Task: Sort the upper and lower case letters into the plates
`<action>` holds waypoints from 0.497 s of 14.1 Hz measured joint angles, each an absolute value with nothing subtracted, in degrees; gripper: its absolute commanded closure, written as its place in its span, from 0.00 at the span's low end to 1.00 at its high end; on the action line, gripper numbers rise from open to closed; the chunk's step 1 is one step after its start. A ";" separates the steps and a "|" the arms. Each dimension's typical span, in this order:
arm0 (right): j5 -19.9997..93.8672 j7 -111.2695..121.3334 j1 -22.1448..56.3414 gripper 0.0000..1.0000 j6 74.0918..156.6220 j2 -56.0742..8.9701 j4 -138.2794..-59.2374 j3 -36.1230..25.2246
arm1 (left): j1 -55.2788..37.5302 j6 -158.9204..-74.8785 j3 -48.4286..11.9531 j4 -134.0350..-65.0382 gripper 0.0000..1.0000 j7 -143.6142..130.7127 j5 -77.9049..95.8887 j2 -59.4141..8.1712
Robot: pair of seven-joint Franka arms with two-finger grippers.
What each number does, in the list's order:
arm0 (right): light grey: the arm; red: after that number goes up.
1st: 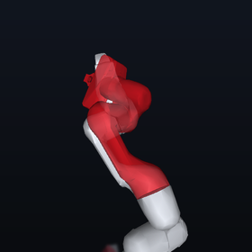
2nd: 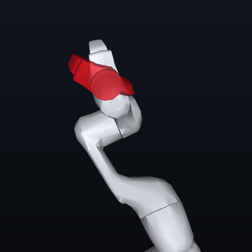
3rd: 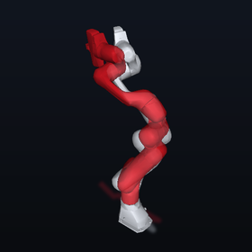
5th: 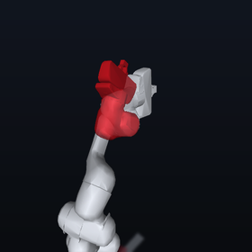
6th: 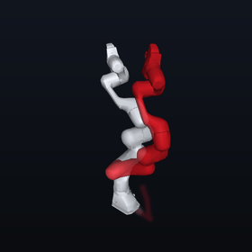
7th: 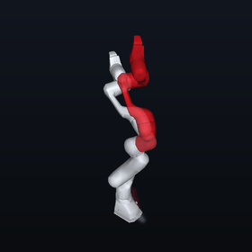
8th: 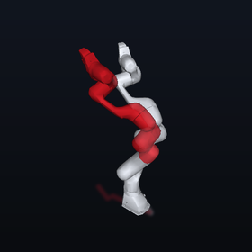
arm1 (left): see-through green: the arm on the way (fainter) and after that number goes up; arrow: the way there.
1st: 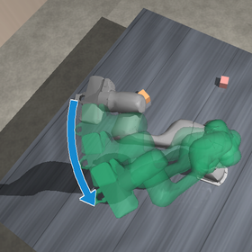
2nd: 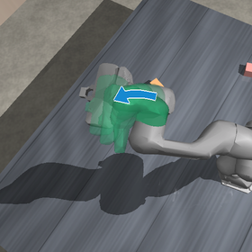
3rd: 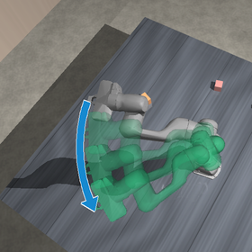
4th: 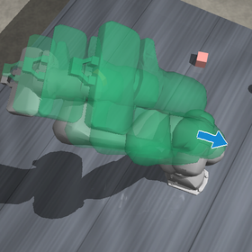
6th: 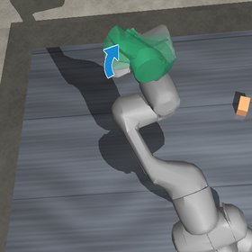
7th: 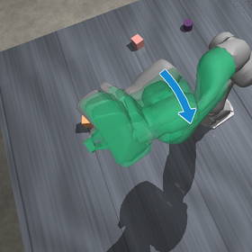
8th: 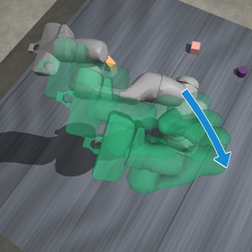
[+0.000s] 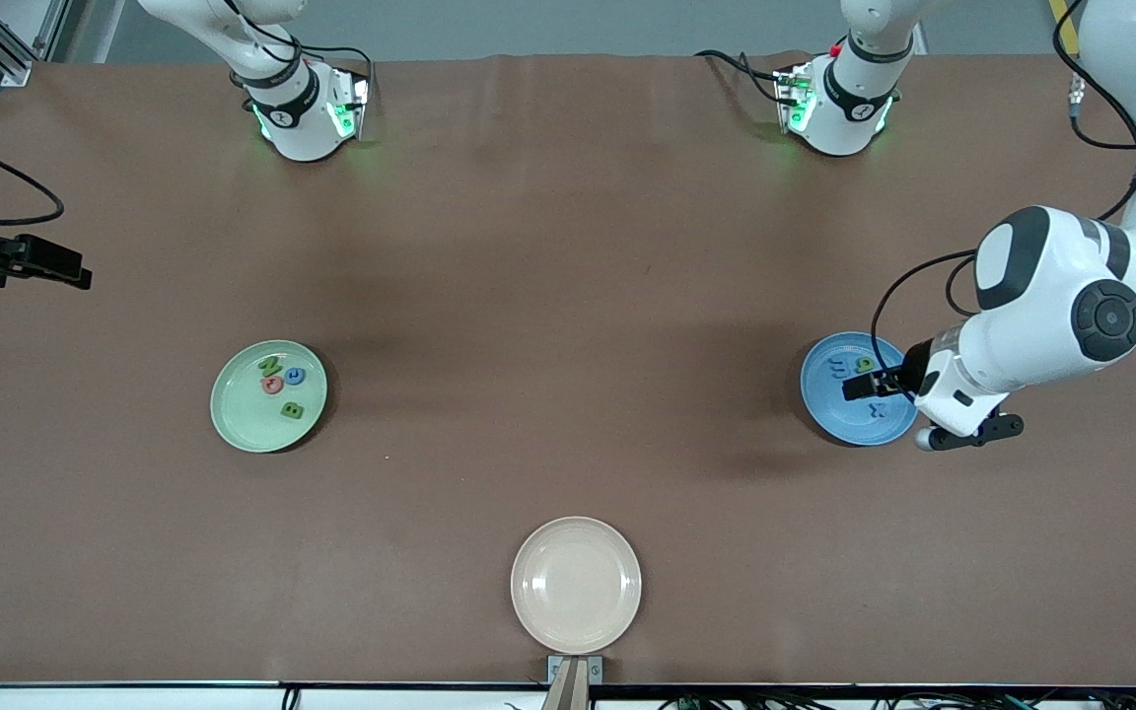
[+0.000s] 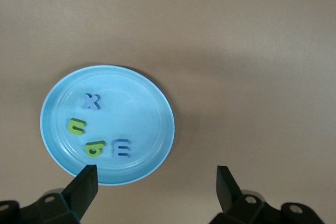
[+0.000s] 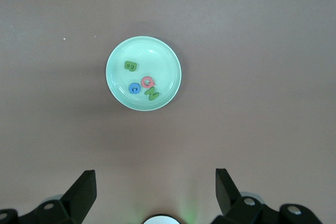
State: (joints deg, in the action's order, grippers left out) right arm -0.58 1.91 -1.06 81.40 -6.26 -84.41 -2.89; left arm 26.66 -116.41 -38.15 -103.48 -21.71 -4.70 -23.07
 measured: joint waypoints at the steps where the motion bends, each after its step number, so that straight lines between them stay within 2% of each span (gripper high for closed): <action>1: -0.58 1.92 -1.05 0.00 81.45 -5.58 -85.15 -2.86 | 22.76 -116.01 -33.54 -103.38 0.01 -19.40 -1.21 -21.91; 4: -0.58 1.96 -0.69 0.00 81.48 -2.09 -87.41 -2.46 | 13.42 -113.60 -21.48 -102.38 0.01 -13.10 5.77 -20.19; 7: -0.58 1.96 -0.44 0.00 81.49 1.22 -88.84 -2.30 | 7.44 -111.45 -13.21 -100.90 0.01 -7.98 10.64 -19.62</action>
